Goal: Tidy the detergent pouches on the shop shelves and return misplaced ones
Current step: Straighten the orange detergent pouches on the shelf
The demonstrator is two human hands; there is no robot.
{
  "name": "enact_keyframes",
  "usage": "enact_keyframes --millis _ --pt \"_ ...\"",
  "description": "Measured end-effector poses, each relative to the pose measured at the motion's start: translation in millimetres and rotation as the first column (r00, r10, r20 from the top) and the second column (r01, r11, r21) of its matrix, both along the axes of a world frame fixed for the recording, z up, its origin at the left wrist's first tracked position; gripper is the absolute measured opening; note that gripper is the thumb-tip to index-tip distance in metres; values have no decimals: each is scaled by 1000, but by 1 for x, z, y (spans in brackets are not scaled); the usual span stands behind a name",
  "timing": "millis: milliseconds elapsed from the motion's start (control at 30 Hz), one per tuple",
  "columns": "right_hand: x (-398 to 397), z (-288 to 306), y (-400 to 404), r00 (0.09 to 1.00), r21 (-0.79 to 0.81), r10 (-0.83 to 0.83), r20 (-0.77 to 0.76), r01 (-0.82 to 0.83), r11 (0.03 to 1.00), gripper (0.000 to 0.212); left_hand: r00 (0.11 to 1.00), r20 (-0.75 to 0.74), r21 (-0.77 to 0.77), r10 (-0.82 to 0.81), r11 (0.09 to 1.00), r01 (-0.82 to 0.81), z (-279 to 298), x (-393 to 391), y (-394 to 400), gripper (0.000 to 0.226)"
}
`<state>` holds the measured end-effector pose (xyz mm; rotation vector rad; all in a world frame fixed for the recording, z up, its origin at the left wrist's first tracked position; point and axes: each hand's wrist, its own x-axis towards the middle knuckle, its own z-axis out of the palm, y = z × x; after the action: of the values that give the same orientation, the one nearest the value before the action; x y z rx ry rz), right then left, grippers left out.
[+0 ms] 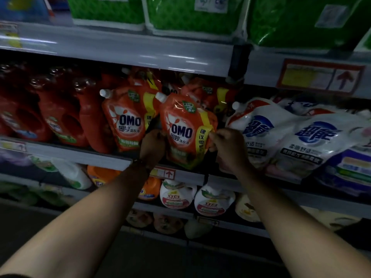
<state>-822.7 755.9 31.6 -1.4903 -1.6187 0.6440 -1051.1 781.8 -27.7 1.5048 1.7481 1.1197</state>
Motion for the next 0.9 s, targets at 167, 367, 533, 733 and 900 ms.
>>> enact_keyframes --millis 167,367,533,733,900 --pt "-9 -13 -3 994 -34 -16 -111 12 999 32 989 -115 219 93 974 -66 25 27 -54 31" --pt "-22 -44 -23 940 -307 48 -338 -158 939 13 819 -560 478 124 856 197 79 61 -73 45" --pt "-39 -138 6 914 -419 -143 -380 -32 907 47 797 -598 443 80 862 246 93 77 -55 49" --pt "-48 -141 8 939 -373 -260 -225 164 913 58 884 -453 483 115 865 135 93 95 -52 27" --pt "-44 -112 -4 910 -407 -347 -226 235 883 36 984 -172 468 55 883 32 99 97 -44 15"
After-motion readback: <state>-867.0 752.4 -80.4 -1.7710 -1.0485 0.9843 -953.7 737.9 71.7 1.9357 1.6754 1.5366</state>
